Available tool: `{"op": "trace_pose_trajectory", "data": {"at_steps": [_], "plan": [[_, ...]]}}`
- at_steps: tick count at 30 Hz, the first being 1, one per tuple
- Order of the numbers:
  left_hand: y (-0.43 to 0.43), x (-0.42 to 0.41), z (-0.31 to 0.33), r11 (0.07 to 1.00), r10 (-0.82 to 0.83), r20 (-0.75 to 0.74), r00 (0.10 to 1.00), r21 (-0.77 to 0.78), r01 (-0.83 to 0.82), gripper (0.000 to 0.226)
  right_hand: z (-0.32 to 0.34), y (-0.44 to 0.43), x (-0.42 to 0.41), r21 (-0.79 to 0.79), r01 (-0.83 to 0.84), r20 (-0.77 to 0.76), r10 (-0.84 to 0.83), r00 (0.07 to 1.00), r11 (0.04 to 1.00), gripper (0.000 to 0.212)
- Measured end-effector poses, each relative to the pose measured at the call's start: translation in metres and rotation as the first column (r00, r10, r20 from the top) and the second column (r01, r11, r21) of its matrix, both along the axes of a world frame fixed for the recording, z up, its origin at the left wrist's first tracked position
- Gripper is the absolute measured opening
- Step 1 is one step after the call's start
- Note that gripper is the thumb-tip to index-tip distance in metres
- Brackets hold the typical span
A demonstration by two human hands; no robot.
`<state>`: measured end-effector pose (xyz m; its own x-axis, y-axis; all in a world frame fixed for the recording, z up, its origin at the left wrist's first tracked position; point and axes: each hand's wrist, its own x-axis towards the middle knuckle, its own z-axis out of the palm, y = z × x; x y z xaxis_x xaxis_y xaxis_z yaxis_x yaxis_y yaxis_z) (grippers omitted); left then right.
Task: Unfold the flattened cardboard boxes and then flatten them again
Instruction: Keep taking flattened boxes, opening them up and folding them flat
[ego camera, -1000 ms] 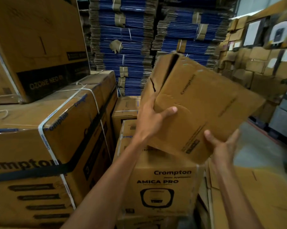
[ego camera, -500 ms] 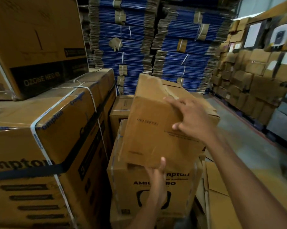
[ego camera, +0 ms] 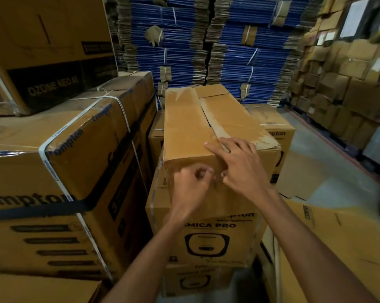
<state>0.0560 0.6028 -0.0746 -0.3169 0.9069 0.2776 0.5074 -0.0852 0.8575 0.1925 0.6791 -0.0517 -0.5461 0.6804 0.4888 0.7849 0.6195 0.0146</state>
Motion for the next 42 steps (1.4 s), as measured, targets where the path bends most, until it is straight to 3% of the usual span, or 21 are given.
{"op": "trace_pose_trajectory", "data": {"at_steps": [2, 4, 7, 11, 15, 16, 20, 27, 31, 36, 40, 42], "plan": [[-0.001, -0.004, 0.042, 0.959, 0.010, -0.168, 0.986, 0.280, 0.038, 0.011, -0.002, -0.002, 0.000, 0.006, 0.007, 0.006, -0.007, 1.000, 1.000, 0.094], [0.012, -0.008, 0.076, 0.923, 0.038, -0.280, 0.959, 0.378, 0.074, 0.012, -0.003, -0.004, -0.001, 0.011, 0.015, 0.030, -0.016, 0.999, 1.000, 0.091], [0.054, -0.018, 0.102, 0.969, 0.048, -0.413, 0.910, 0.241, 0.058, 0.017, -0.001, -0.010, -0.004, 0.022, -0.004, 0.012, 0.004, 1.000, 1.000, 0.089], [0.094, -0.034, 0.082, 0.993, -0.114, -0.577, 0.809, -0.061, 0.097, 0.028, 0.003, -0.016, -0.002, -0.043, -0.017, -0.077, 0.014, 0.997, 0.999, 0.072], [0.103, -0.036, 0.067, 0.995, -0.102, -0.585, 0.805, -0.059, 0.083, 0.027, 0.024, -0.002, 0.006, -0.212, -0.099, -0.385, 0.010, 0.923, 0.972, 0.039], [0.105, -0.036, 0.067, 0.995, -0.098, -0.591, 0.801, -0.064, 0.074, 0.029, 0.030, 0.005, 0.006, -0.234, -0.064, -0.399, -0.036, 0.916, 0.970, 0.038], [0.110, -0.036, 0.065, 0.992, -0.108, -0.618, 0.779, -0.119, 0.043, 0.034, 0.041, 0.030, -0.008, -0.267, 0.114, -0.201, -0.171, 0.965, 0.957, 0.048], [0.108, -0.042, 0.061, 0.992, -0.114, -0.613, 0.782, -0.112, 0.056, 0.036, 0.047, 0.030, -0.022, -0.300, 0.158, -0.137, -0.207, 0.969, 0.941, 0.041], [0.109, -0.042, 0.061, 0.990, -0.134, -0.652, 0.746, -0.129, 0.064, 0.040, 0.070, 0.037, -0.025, -0.390, 0.218, -0.002, -0.238, 0.971, 0.894, 0.038], [0.107, -0.044, 0.061, 0.986, -0.156, -0.658, 0.737, -0.143, 0.081, 0.042, 0.096, 0.037, -0.035, -0.458, 0.267, 0.166, -0.214, 0.963, 0.848, 0.055], [0.108, -0.044, 0.061, 0.980, -0.184, -0.680, 0.709, -0.183, 0.078, 0.044, 0.101, 0.029, -0.046, -0.282, 0.256, 0.261, -0.183, 0.948, 0.925, 0.034], [0.106, -0.043, 0.062, 0.974, -0.205, -0.701, 0.683, -0.216, 0.071, 0.068, 0.111, 0.026, -0.041, -0.142, 0.252, 0.261, -0.209, 0.942, 0.957, 0.023]]}}
